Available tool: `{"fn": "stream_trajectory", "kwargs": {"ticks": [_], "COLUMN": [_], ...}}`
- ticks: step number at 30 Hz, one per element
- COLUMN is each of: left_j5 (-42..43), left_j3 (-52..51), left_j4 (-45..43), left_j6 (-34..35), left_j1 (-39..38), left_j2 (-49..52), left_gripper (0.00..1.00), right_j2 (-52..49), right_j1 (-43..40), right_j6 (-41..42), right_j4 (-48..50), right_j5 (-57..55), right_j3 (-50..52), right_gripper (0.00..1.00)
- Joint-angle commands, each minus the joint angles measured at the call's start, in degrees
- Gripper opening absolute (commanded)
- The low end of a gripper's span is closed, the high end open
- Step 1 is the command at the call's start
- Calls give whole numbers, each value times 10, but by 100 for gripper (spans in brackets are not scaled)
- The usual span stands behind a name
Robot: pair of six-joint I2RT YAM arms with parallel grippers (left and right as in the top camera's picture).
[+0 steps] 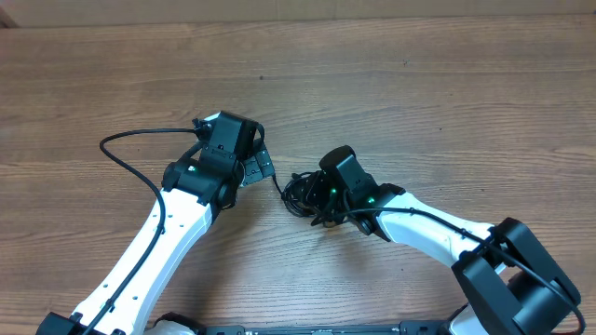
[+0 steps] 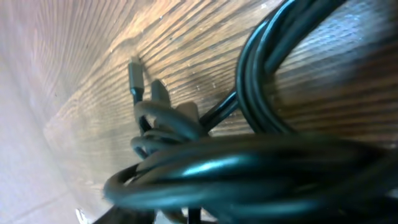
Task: Untangle cables
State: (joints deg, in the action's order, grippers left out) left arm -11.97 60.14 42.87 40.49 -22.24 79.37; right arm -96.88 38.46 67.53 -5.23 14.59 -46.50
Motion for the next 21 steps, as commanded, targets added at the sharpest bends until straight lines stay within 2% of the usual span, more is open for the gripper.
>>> {"fn": "stream_trajectory", "kwargs": {"ticks": [1, 4, 7, 15, 21], "left_j5": [4, 4, 4, 4, 4], "left_j3": [8, 8, 8, 8, 8], "left_j4": [2, 2, 2, 2, 2], "left_j6": [2, 2, 2, 2, 2], "left_j1": [3, 3, 3, 3, 3], "left_j2": [0, 0, 0, 0, 0], "left_gripper": [100, 100, 100, 100, 100], "right_j2": [-19, -30, -33, -33, -12], "right_j1": [2, 2, 2, -1, -31], "right_j6": [2, 2, 2, 2, -3], "right_j4": [3, 9, 17, 39, 82], "right_j5": [-16, -20, -19, 31, 136], "right_j3": [-7, -7, -7, -8, -8], "right_gripper": [29, 20, 4, 4, 4]}}
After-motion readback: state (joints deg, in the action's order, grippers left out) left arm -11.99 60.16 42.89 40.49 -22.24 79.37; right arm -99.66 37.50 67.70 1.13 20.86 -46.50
